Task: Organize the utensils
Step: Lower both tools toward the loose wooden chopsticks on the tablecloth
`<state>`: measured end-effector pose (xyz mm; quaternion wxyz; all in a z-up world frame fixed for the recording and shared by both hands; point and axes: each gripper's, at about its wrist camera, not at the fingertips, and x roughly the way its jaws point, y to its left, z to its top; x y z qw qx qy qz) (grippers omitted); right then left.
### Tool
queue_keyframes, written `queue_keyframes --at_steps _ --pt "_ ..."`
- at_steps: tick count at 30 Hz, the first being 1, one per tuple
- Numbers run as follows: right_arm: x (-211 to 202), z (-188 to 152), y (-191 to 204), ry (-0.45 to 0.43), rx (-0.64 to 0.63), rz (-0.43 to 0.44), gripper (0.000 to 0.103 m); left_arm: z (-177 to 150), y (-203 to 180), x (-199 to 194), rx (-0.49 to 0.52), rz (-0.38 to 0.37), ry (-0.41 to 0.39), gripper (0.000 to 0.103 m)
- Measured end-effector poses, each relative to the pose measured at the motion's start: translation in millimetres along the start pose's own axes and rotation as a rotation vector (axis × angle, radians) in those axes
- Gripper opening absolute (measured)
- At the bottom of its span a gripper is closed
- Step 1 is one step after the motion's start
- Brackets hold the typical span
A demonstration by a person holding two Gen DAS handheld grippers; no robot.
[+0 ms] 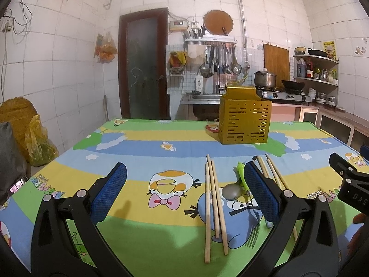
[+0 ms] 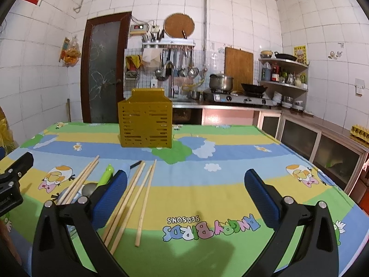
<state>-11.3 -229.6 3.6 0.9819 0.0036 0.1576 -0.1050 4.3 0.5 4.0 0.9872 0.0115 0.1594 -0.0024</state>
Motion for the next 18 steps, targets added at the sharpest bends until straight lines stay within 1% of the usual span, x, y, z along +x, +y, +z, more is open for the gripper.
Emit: queue_keyframes --at_steps 2,5,8,11,13,14,17,18 --pt "11 0 1 0.066 -0.002 0.019 0.099 2 1 7 -0.001 -0.007 0.03 0.098" --pt "28 3 4 0.134 0.005 0.036 0.099 10 -1 19 0.046 0.006 0.055 0.098" --pt "41 8 7 0.16 0.012 0.038 0.099 24 2 35 0.067 -0.006 0.081 0.098" --pt "58 20 16 0.19 -0.022 0.014 0.099 36 2 51 0.095 -0.034 0.119 0.098" --pt "73 26 23 0.226 -0.044 0.007 0.099 43 0 64 0.117 -0.051 0.131 0.098" --pt "79 28 25 0.241 -0.046 0.014 0.099 45 -1 71 0.123 -0.057 0.138 0.098" --pt "103 29 31 0.287 -0.045 0.021 0.099 44 -5 98 0.128 -0.084 0.193 0.098" --pt "110 28 32 0.301 -0.045 0.013 0.099 42 -6 109 0.129 -0.085 0.223 0.098"
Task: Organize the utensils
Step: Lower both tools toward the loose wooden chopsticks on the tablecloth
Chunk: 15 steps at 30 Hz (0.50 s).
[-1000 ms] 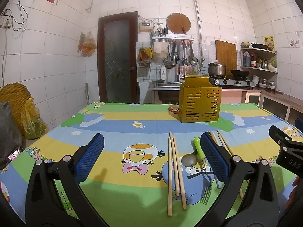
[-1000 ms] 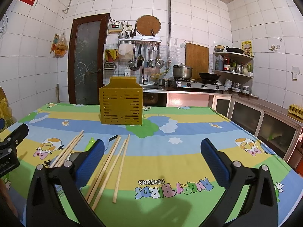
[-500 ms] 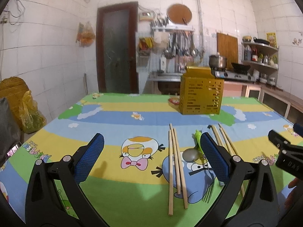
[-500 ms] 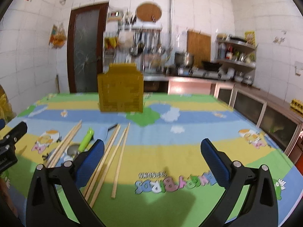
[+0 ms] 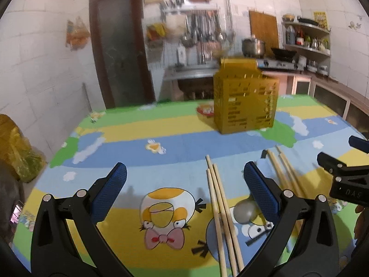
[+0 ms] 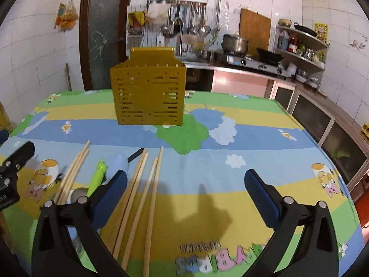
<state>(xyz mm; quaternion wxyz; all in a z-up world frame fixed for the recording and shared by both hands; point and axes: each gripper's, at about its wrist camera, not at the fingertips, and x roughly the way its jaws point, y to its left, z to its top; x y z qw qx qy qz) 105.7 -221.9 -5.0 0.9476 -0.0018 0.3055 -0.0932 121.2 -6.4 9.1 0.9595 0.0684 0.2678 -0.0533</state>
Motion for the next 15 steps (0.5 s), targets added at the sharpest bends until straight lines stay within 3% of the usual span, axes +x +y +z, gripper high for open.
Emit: queue_keyframes --at_steps 6,15 --pt "43 -5 -3 0.111 0.023 -0.037 0.099 -8 7 53 -0.032 -0.026 0.171 0.098" --pt "64 -11 -3 0.206 0.034 -0.024 0.099 -23 11 92 -0.039 -0.03 0.333 0.098"
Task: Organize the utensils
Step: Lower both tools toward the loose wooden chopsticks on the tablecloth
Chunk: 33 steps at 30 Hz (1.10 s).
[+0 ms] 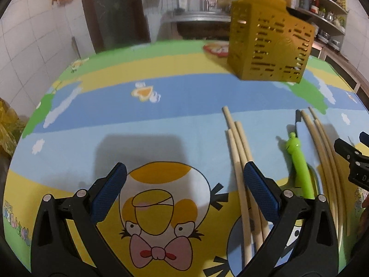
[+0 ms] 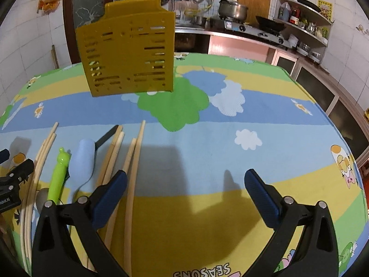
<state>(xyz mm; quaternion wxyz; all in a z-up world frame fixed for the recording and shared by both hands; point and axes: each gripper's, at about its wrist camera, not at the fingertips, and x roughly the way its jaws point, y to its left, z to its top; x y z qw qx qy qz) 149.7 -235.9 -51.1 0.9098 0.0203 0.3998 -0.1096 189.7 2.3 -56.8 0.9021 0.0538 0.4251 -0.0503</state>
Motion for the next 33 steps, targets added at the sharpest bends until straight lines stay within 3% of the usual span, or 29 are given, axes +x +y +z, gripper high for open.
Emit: queue_keyframes --at_steps 14,21,33 --pt "14 2 2 0.062 -0.013 -0.003 0.099 1 0 11 -0.003 0.001 0.059 0.099" --pt "23 3 -8 0.097 0.05 0.058 0.1 6 1 17 -0.009 -0.015 0.076 0.099" --pt "28 6 -7 0.096 0.051 0.057 0.1 8 1 19 -0.001 -0.029 0.08 0.099"
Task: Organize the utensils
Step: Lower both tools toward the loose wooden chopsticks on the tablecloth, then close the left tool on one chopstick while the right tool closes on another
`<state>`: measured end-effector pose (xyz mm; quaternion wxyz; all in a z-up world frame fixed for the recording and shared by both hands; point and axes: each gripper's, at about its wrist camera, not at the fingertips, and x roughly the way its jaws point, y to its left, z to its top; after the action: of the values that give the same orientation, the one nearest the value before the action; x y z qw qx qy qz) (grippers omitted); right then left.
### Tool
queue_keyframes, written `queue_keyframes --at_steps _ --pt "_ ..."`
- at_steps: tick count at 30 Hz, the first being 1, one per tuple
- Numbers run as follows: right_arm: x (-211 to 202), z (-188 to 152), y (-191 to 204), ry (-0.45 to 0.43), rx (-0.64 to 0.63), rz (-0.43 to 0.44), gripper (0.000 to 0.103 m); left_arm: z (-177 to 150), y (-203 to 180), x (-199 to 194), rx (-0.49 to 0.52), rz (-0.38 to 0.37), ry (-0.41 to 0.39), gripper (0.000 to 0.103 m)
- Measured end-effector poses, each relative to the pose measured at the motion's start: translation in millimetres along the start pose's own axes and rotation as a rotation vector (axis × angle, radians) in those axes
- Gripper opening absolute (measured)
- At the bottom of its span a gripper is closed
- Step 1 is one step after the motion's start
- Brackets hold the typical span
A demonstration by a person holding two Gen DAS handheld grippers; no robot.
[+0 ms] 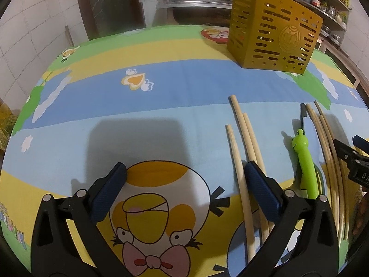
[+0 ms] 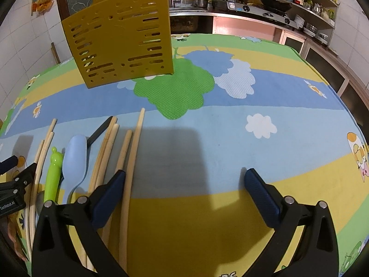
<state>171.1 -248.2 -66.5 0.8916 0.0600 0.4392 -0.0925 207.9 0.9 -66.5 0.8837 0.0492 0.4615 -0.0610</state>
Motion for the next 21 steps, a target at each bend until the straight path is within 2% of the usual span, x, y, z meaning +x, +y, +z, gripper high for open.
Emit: queue_keyframes --at_steps 3,5,6,8,10,11,13,21 --pt "0 2 5 -0.011 0.009 -0.008 0.099 0 -2 -2 -0.007 0.004 -0.009 0.098" --pt "-2 3 13 -0.02 -0.014 -0.005 0.095 -1 -3 -5 -0.02 -0.002 -0.023 0.092" --pt "-3 3 16 -0.024 -0.023 -0.007 0.092 -2 -5 -7 -0.017 -0.006 -0.031 0.088" --pt "-4 4 20 -0.034 -0.029 0.005 0.08 -2 -9 -10 -0.007 -0.014 -0.037 0.078" --pt "-5 4 20 -0.04 -0.017 0.01 0.069 -2 -14 -13 0.004 -0.025 -0.043 0.061" --pt "-5 5 20 -0.044 -0.011 0.006 0.06 -2 -14 -14 0.007 -0.033 -0.041 0.056" --pt "-6 9 19 -0.049 0.0 -0.009 0.051 1 -16 -15 0.004 -0.057 -0.027 0.044" --pt "3 22 35 -0.03 -0.023 -0.03 0.032 9 -23 -9 -0.013 -0.072 0.023 0.019"
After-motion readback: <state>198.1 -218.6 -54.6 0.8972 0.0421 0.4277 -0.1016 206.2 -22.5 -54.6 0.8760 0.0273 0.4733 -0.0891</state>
